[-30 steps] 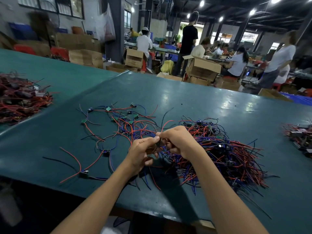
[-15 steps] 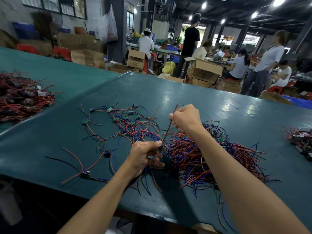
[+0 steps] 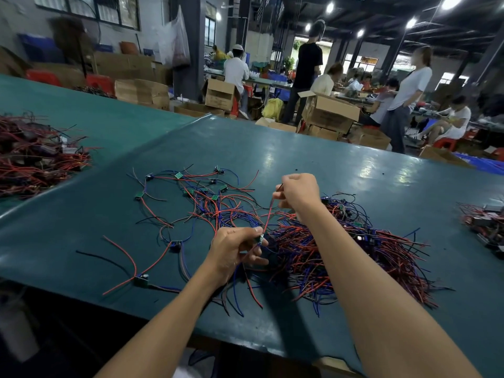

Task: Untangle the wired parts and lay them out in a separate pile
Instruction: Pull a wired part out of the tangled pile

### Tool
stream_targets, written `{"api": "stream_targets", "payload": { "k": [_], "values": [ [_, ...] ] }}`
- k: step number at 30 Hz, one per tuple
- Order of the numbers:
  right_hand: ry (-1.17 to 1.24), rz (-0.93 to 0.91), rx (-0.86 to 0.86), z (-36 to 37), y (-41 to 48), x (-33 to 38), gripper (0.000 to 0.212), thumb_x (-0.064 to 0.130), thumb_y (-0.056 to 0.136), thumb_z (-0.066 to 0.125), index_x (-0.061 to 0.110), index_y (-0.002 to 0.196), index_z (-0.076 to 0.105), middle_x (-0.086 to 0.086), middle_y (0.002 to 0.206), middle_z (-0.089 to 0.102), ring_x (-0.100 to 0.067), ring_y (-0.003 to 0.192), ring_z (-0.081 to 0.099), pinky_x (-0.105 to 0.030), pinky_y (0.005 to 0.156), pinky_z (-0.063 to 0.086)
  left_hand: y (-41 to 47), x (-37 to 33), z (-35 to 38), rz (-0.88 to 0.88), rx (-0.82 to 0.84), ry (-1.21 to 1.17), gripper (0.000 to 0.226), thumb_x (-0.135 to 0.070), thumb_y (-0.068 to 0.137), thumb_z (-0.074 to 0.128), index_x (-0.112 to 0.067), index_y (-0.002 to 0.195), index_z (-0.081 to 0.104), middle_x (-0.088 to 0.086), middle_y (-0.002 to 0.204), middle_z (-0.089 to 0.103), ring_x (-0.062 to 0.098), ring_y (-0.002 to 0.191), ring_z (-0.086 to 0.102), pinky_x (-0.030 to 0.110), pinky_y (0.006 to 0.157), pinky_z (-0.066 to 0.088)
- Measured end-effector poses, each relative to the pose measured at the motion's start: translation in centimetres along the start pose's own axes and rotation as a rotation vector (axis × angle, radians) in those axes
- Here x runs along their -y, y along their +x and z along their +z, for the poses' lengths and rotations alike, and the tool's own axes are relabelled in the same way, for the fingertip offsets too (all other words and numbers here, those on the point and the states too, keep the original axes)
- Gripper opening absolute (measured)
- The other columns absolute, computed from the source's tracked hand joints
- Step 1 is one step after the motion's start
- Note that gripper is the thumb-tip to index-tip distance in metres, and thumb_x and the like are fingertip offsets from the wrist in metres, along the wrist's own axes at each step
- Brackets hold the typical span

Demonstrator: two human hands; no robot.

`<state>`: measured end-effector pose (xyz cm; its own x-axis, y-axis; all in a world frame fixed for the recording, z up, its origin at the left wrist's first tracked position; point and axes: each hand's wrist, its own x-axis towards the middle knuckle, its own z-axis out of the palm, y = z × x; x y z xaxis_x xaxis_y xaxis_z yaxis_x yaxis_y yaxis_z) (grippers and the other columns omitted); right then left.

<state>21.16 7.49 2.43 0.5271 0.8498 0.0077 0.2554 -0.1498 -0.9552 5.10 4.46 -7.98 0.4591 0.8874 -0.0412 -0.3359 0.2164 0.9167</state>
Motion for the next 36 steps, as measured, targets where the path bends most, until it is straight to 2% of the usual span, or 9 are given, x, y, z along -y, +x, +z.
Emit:
{"api": "stream_targets", "payload": {
  "k": [4, 6, 9, 12, 16, 21, 26, 29, 36],
  "values": [
    [0.229, 0.008, 0.183, -0.6, -2.8, 1.1, 0.048, 0.011, 0.105, 0.05, 0.005, 0.151, 0.039, -0.012, 0.125, 0.046, -0.023, 0.07, 0.071, -0.034, 0.049, 0.057, 0.1, -0.2, 0.2, 0.012, -0.079, -0.068, 0.043, -0.026, 0.069, 0.082, 0.011, 0.088, 0.073, 0.016, 0.069, 0.068, 0.024, 0.056, 0.061, 0.03, 0.057, 0.056],
    [0.15, -0.104, 0.163, -0.7, -5.1, 0.2, 0.06, 0.016, 0.103, 0.054, 0.014, 0.158, 0.03, -0.004, 0.131, 0.048, -0.022, 0.086, 0.072, -0.04, 0.059, 0.061, 0.3, -0.4, 0.2, -0.016, -0.084, -0.139, 0.046, -0.033, 0.07, 0.075, 0.007, 0.092, 0.075, 0.012, 0.073, 0.07, 0.019, 0.059, 0.061, 0.03, 0.061, 0.056],
    [-0.118, -0.329, -0.074, -0.3, -8.5, -2.5, 0.023, 0.027, 0.098, 0.06, 0.018, 0.114, 0.074, 0.005, 0.1, 0.074, -0.017, 0.08, 0.073, -0.041, 0.076, 0.061, 0.6, -0.4, -0.2, -0.06, -0.074, -0.191, 0.044, -0.041, 0.077, 0.07, -0.002, 0.097, 0.078, 0.006, 0.077, 0.068, 0.014, 0.065, 0.06, 0.032, 0.071, 0.053],
    [-0.287, -0.277, 0.034, 0.5, -10.2, -5.8, 0.035, 0.039, 0.095, 0.063, 0.024, 0.065, 0.071, 0.012, 0.059, 0.069, 0.0, 0.062, 0.065, -0.022, 0.067, 0.052, 0.9, -0.3, -0.4, -0.067, -0.07, -0.216, 0.046, -0.043, 0.077, 0.071, -0.005, 0.102, 0.077, 0.008, 0.09, 0.069, 0.018, 0.081, 0.062, 0.033, 0.074, 0.052],
    [-0.073, -0.107, 0.287, 2.7, -10.8, -7.7, 0.026, 0.034, 0.093, 0.065, 0.016, 0.079, 0.078, -0.001, 0.075, 0.076, -0.019, 0.076, 0.074, -0.047, 0.081, 0.061, 0.8, -0.4, -0.3, -0.095, -0.038, -0.206, 0.042, -0.047, 0.075, 0.073, -0.01, 0.094, 0.08, 0.005, 0.092, 0.071, 0.016, 0.073, 0.064, 0.027, 0.055, 0.048],
    [0.001, -0.207, 0.179, 4.4, -10.9, -8.1, 0.038, 0.034, 0.088, 0.061, 0.002, 0.068, 0.062, -0.018, 0.07, 0.069, -0.038, 0.07, 0.066, -0.06, 0.074, 0.055, 0.7, -0.4, 0.0, -0.081, -0.045, -0.205, 0.031, -0.039, 0.08, 0.074, -0.01, 0.088, 0.082, 0.014, 0.102, 0.076, 0.022, 0.083, 0.072, 0.035, 0.082, 0.051],
    [-0.119, -0.217, 0.192, 4.1, -11.4, -8.7, 0.035, 0.018, 0.101, 0.054, 0.005, 0.073, 0.069, -0.011, 0.073, 0.074, -0.031, 0.075, 0.071, -0.049, 0.078, 0.058, 0.6, -0.3, 0.2, -0.048, -0.166, -0.192, 0.028, -0.028, 0.097, 0.064, -0.002, 0.091, 0.073, 0.016, 0.087, 0.076, 0.023, 0.066, 0.071, 0.021, 0.045, 0.052],
    [-0.323, -0.346, 0.232, 2.2, -12.4, -8.6, 0.034, 0.02, 0.102, 0.055, 0.01, 0.071, 0.065, -0.003, 0.069, 0.071, -0.017, 0.066, 0.064, -0.035, 0.069, 0.051, 1.0, 0.0, 0.3, 0.012, -0.211, -0.184, 0.028, -0.022, 0.101, 0.059, 0.004, 0.093, 0.068, 0.018, 0.082, 0.075, 0.024, 0.067, 0.074, 0.029, 0.06, 0.061],
    [-0.364, -0.459, 0.258, -0.2, -15.0, -9.0, 0.027, 0.017, 0.102, 0.055, 0.01, 0.08, 0.07, -0.001, 0.068, 0.07, -0.018, 0.064, 0.064, -0.04, 0.069, 0.051, 1.2, 0.3, -0.2, 0.044, -0.231, -0.154, 0.031, -0.023, 0.101, 0.06, 0.005, 0.095, 0.07, 0.022, 0.087, 0.075, 0.027, 0.073, 0.075, 0.031, 0.067, 0.062]
  ]
}}
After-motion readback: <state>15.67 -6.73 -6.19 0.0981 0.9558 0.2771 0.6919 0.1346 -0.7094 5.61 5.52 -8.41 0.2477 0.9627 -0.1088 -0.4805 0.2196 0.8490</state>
